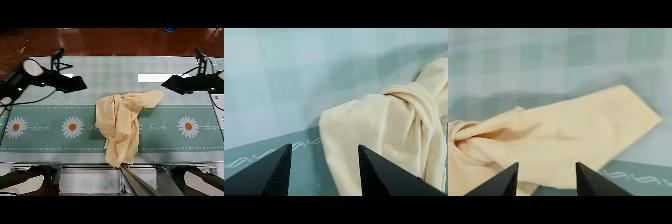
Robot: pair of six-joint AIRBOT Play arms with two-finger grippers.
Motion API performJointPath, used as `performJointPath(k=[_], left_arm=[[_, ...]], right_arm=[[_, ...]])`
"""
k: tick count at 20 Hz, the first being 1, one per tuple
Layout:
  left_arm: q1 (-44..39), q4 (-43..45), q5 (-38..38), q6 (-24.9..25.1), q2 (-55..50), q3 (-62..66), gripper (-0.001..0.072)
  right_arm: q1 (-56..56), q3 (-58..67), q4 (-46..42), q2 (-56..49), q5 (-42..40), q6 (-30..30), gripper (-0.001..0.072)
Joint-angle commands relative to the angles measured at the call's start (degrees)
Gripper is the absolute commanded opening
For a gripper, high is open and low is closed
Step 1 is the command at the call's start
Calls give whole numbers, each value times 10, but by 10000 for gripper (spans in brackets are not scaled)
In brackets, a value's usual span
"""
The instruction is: Fold the shirts.
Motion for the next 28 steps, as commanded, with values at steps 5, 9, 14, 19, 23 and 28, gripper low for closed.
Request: performJointPath(k=[5,9,14,19,23,28], left_arm=[[63,-108,-178,54,13,-97,509],[-20,-156,-96,123,11,-238,509],[-111,-224,33,180,4,-271,509],[-156,-273,86,180,-43,-266,486],[-148,-277,37,223,-51,-228,21],[-143,-277,21,222,-51,-189,21]], right_arm=[[-174,-193,-57,111,41,-15,416],[-146,-334,22,184,22,-26,416],[-71,-372,17,187,46,-23,416],[7,-384,9,187,72,2,416],[127,-410,18,187,40,54,415],[285,-410,123,153,-44,63,410]])
